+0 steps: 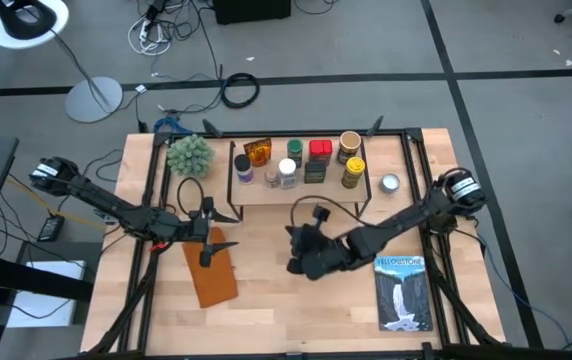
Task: Shelf spices
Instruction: Return to Home Position
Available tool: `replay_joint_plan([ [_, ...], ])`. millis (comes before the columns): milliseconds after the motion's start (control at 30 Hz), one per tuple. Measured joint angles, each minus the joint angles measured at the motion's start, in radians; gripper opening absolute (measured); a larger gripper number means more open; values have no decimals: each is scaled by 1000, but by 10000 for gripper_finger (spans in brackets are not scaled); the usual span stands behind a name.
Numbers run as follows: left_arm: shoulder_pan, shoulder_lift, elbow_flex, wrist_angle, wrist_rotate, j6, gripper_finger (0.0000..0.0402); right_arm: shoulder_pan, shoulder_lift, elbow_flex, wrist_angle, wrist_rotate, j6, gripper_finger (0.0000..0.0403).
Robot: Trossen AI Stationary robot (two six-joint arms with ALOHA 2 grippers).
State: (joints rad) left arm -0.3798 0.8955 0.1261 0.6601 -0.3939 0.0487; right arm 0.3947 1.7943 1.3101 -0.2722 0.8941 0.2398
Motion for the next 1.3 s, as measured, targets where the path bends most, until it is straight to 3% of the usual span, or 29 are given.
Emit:
replay_joint_plan([
  [100, 0, 0, 0, 0, 0, 0, 284, 38, -6, -72, 5, 50, 100, 1],
  [200, 0, 0, 0, 0, 1, 0, 284, 68, -33, -162, 12, 26, 208, 1],
  [300, 0, 0, 0, 0, 1, 0, 284, 83, -84, -272, 107, -108, 246, 1],
  [433, 0, 0, 0, 0, 2, 0, 284, 67, -176, -449, 447, -349, 143, 1],
  [500, 0, 0, 0, 0, 2, 0, 284, 60, -213, -527, 601, -396, 102, 2],
  [667, 0, 0, 0, 0, 2, -1, 284, 55, -266, -635, 751, -397, 72, 11],
  [1067, 0, -4, 1, 36, 2, -31, 284, 55, -274, -689, 715, -322, 34, 18],
  [1300, 0, -112, 1, -74, 7, -38, 284, 68, -407, -889, 893, -401, 56, 24],
])
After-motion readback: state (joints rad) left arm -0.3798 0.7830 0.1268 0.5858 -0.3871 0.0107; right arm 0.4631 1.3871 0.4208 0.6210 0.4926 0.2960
